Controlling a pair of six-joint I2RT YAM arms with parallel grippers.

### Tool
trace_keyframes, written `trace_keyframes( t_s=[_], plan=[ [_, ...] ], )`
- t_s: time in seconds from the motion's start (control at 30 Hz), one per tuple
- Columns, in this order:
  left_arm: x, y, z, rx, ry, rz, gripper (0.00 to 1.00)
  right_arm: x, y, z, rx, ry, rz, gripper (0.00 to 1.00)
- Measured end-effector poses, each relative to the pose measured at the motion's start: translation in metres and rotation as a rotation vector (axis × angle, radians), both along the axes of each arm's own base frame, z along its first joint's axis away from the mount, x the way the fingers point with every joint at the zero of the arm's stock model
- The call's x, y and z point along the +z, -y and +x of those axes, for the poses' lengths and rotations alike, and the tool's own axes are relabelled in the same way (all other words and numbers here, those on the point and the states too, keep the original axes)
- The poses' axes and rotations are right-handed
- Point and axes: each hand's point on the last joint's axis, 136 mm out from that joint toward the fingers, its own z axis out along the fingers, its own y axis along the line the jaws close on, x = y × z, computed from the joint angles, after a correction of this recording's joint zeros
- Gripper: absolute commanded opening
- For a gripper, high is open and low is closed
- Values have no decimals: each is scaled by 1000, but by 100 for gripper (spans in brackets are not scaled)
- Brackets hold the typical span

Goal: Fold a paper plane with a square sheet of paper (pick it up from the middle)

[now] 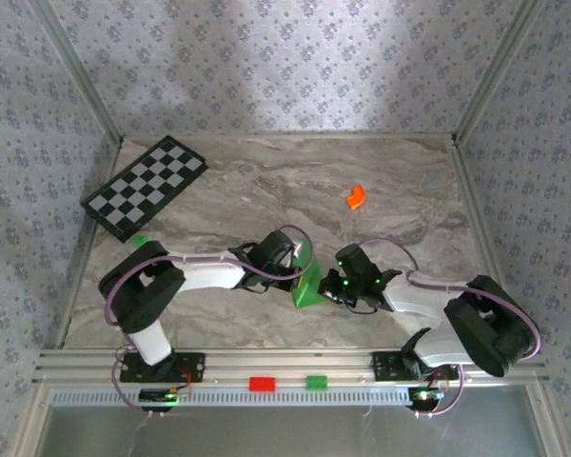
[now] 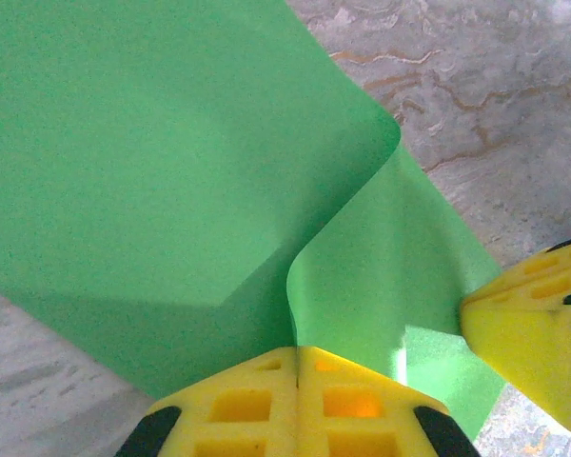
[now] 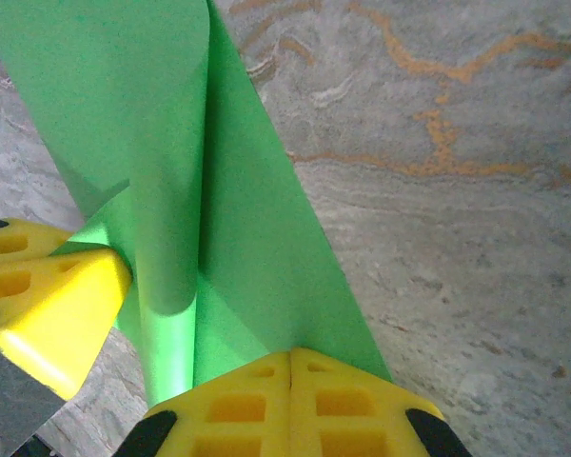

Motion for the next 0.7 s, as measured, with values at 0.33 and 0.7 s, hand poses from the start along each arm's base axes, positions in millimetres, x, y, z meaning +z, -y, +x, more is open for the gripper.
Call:
trace_keyframes(
  t_s=[0.33,0.7],
  plan=[
    [-4,-1,0,-1,-3,12,2,0,0,0,0,-1,-3,0],
    [-5,-2,1,-2,7,18,2,0,0,0,0,-1,-3,0]
  ],
)
